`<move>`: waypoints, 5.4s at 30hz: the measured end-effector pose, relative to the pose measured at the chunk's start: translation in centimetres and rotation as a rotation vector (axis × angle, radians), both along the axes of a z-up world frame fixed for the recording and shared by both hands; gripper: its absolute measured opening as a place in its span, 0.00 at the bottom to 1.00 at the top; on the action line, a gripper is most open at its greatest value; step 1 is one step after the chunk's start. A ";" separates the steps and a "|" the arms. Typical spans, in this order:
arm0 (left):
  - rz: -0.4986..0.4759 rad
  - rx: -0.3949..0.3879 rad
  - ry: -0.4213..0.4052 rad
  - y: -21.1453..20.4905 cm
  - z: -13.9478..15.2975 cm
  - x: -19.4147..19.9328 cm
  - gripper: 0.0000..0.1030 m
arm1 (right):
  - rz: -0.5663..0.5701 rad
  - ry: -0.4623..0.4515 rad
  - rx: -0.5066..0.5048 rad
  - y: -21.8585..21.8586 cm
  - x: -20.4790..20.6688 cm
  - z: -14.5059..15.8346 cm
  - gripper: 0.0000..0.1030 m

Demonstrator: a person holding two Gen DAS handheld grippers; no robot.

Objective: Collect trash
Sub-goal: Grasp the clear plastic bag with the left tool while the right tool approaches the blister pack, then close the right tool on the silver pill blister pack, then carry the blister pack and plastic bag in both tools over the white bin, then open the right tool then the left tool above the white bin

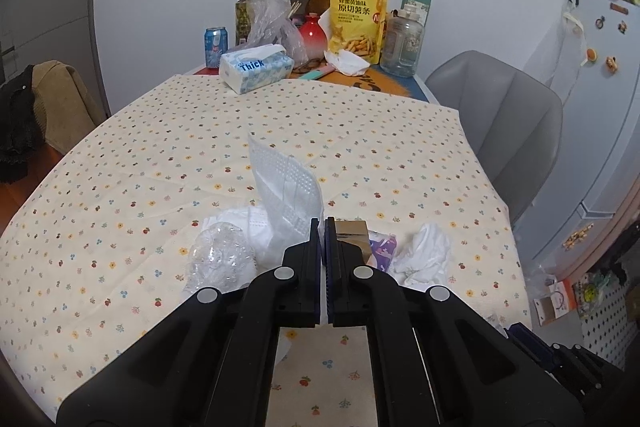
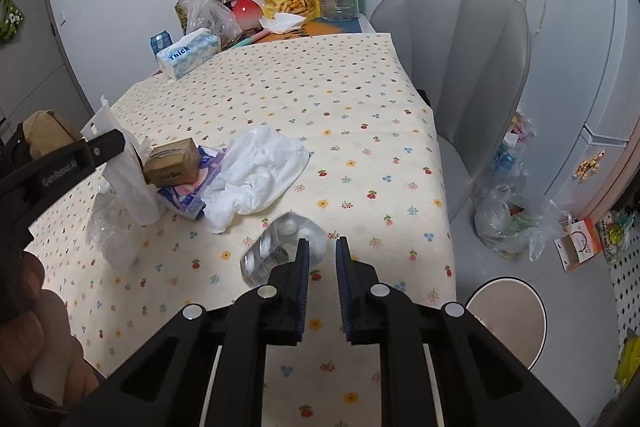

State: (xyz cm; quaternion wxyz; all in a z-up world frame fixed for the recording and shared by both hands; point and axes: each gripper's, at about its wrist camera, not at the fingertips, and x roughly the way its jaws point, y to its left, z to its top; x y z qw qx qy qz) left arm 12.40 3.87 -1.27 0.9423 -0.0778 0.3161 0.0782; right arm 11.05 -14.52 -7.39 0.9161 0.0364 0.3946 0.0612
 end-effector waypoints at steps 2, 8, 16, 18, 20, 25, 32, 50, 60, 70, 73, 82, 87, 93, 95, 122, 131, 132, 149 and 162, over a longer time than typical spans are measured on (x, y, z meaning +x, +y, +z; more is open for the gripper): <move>0.004 -0.010 -0.006 0.5 0.1 -0.3 0.03 | -0.019 -0.016 -0.002 -0.3 -0.2 0.3 0.52; -0.002 -0.020 -0.008 0.9 0.0 -0.3 0.03 | -0.028 -0.017 -0.007 -0.5 -0.3 0.0 0.70; -0.004 -0.019 0.017 1.0 -1.0 0.3 0.03 | 0.024 -0.021 0.035 0.7 -0.1 -0.5 0.74; 0.004 -0.021 0.012 1.3 -0.8 0.4 0.03 | 0.035 -0.041 0.049 1.0 -0.3 0.0 0.74; 0.012 -0.022 0.007 1.8 -0.7 0.3 0.03 | 0.056 -0.048 0.057 1.5 -0.4 0.3 0.74; 0.028 -0.018 0.010 2.9 -0.7 0.0 0.03 | 0.100 -0.028 0.056 3.3 0.0 -0.2 0.74; 0.050 -0.022 0.017 4.6 -1.0 -0.6 0.03 | 0.126 0.047 0.044 5.2 1.1 -2.4 0.35; -0.092 -0.014 -0.029 -1.8 1.2 -1.0 0.03 | 0.042 -0.037 0.094 -0.7 -1.0 2.2 0.08; -0.236 -0.013 -0.062 -8.9 2.9 -1.2 0.02 | -0.084 -0.090 0.113 -7.3 -2.8 3.8 0.08; -0.350 0.020 -0.066 -16.3 3.3 -1.4 0.02 | -0.219 -0.106 0.141 -15.1 -4.6 3.4 0.08; -0.389 0.034 -0.060 -18.6 3.1 -1.4 0.02 | -0.254 -0.106 0.147 -17.2 -5.2 3.1 0.08; -0.500 0.069 -0.011 -25.8 0.9 -1.1 0.02 | -0.368 -0.084 0.168 -23.5 -6.6 1.1 0.08; -0.559 0.082 0.036 -29.4 -1.1 -0.4 0.02 | -0.426 -0.057 0.180 -26.7 -6.8 -0.8 0.08; -0.617 0.104 0.073 -33.2 -2.9 0.2 0.02 | -0.480 -0.016 0.207 -29.9 -6.4 -3.4 0.08; -0.622 0.110 0.086 -33.8 -3.5 0.3 0.02 | -0.484 -0.003 0.230 -30.6 -6.1 -4.2 0.11; -0.659 0.153 0.155 -37.4 -6.7 0.7 0.02 | -0.529 0.048 0.276 -34.9 -6.2 -8.3 0.45; -0.776 0.121 0.195 -42.1 -7.8 -1.2 0.02 | -0.677 0.026 0.205 -39.1 -11.8 -6.9 0.59; -0.789 0.120 0.202 -42.6 -8.0 -1.4 0.02 | -0.690 0.025 0.204 -39.5 -12.2 -6.8 0.59; -0.870 0.062 0.308 -45.7 -9.7 -1.9 0.45 | -0.781 0.005 0.207 -42.2 -15.8 -6.9 0.69; -0.927 -0.086 0.327 -43.4 -8.5 -1.1 0.31 | -0.767 -0.009 0.199 -41.3 -15.0 -6.2 0.72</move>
